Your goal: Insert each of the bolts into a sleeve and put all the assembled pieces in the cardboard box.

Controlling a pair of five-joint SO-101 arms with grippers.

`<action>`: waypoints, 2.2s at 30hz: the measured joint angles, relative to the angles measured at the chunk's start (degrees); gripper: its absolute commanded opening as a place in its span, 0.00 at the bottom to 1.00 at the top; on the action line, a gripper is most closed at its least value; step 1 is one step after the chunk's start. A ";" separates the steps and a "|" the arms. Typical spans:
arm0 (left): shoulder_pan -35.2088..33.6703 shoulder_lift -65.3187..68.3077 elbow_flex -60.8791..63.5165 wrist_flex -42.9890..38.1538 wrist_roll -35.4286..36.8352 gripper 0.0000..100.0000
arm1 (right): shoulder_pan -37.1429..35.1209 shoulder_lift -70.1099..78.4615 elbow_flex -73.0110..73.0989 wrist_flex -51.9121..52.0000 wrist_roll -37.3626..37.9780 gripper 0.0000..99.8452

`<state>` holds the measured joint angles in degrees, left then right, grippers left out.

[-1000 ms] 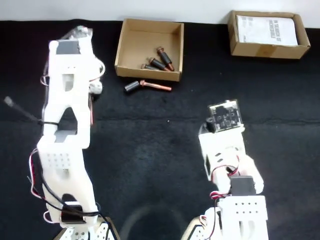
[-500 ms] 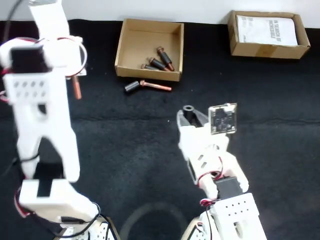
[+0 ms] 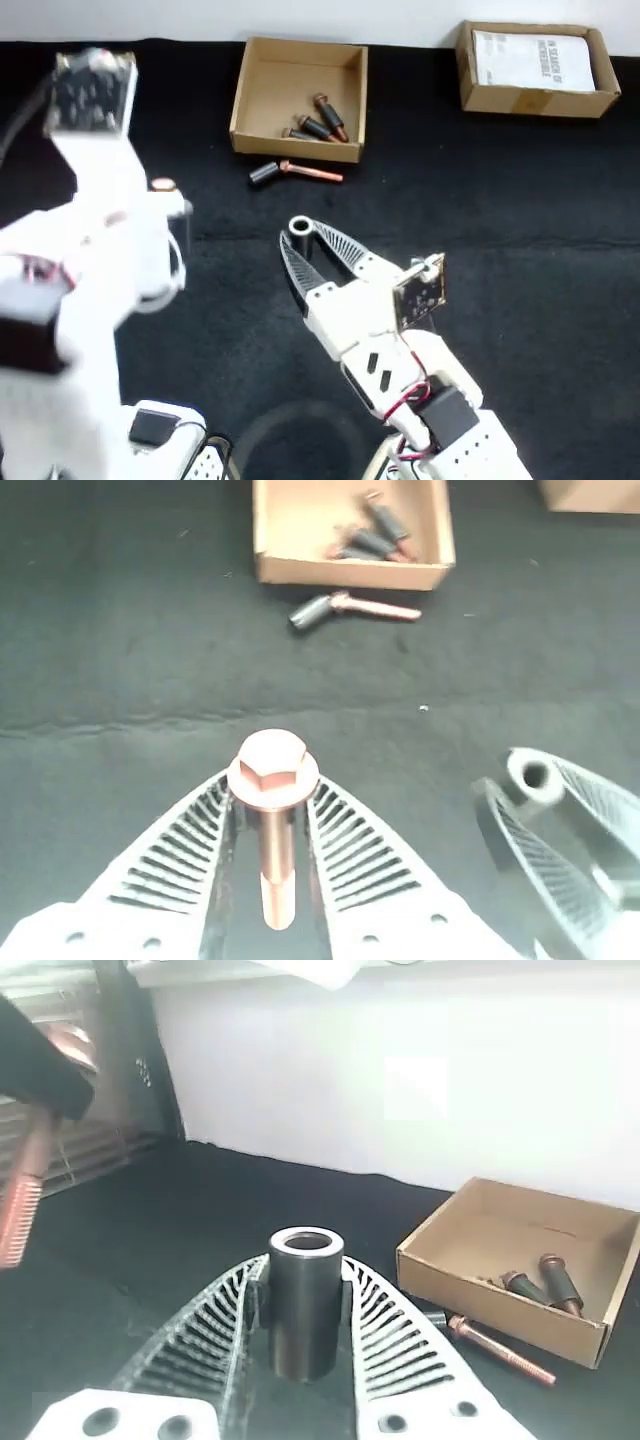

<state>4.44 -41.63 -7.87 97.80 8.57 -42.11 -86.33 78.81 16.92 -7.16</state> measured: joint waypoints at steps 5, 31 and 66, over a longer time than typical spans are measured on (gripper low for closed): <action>1.67 -9.76 12.22 -12.04 0.18 0.01 | -1.49 -2.90 4.31 6.59 0.00 0.01; 16.26 -26.99 44.57 -47.74 5.36 0.01 | -3.08 -17.23 14.15 7.30 0.00 0.01; 22.24 -17.76 47.30 -48.35 9.76 0.01 | 1.05 -17.41 14.42 7.30 0.00 0.01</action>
<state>26.68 -59.38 39.43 49.45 18.33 -41.05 -103.74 93.23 24.22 -7.16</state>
